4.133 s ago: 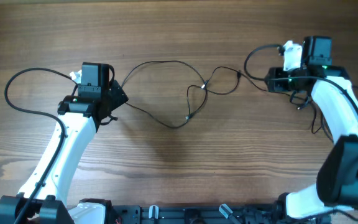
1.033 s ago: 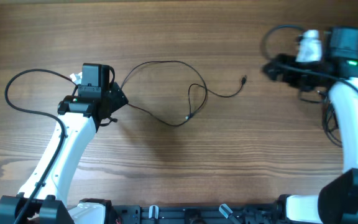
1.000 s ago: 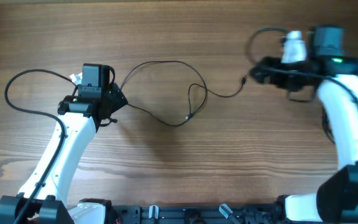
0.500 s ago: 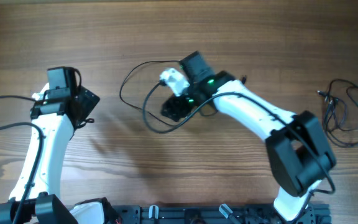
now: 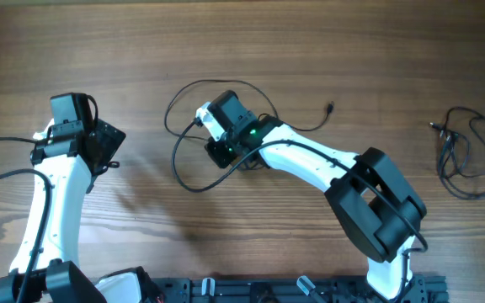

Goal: Untangle cables

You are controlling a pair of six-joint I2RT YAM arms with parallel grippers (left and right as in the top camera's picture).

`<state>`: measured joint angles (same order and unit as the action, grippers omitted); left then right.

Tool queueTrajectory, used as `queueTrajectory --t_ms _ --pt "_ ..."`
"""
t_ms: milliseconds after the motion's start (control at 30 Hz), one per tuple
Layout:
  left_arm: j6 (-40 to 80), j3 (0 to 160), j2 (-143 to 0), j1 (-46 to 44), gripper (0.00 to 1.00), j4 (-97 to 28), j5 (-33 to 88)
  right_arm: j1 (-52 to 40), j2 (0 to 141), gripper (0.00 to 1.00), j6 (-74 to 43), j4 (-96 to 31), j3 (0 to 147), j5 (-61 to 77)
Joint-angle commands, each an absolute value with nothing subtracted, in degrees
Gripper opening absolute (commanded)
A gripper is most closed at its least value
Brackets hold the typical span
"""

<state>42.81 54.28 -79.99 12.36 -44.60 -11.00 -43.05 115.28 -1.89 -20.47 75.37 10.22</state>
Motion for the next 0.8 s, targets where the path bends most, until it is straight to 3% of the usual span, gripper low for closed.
queueTrajectory --t_ms 0,100,267,467,767 --pt "44.0 54.2 -80.1 12.6 1.0 -44.6 -9.4 -37.6 106.2 0.04 -3.3 -22.0 78.3 -0.5" --pt "43.9 54.2 -80.1 12.6 1.0 -44.7 -9.4 -28.9 94.9 0.04 -8.5 -22.0 78.9 -8.5" --pt "43.9 54.2 -80.1 12.6 1.0 -44.7 -9.4 -8.7 78.6 0.04 -16.3 -24.1 78.9 -9.4" --pt "43.9 54.2 -80.1 12.6 1.0 -44.6 -8.3 15.8 72.0 0.04 -21.1 -36.0 78.8 -9.4" --pt "43.9 54.2 -80.1 12.6 1.0 -44.6 -8.1 25.5 74.4 0.04 -20.9 -35.7 78.0 -7.5"
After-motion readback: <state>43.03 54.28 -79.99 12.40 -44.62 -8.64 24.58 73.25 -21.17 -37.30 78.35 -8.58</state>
